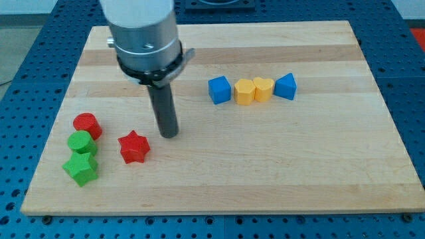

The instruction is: Slide the red star along with the green star to the left

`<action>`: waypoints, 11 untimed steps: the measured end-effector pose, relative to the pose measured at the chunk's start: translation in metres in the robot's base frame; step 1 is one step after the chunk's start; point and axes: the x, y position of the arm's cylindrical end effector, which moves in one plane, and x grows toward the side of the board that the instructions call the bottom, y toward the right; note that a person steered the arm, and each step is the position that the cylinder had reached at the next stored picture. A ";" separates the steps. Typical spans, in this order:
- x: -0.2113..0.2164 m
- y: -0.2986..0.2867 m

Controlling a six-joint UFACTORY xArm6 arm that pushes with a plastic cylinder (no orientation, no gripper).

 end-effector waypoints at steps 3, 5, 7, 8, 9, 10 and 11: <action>0.057 -0.031; 0.066 0.002; 0.067 -0.035; 0.068 -0.070; 0.070 -0.073; 0.047 -0.010; -0.006 0.010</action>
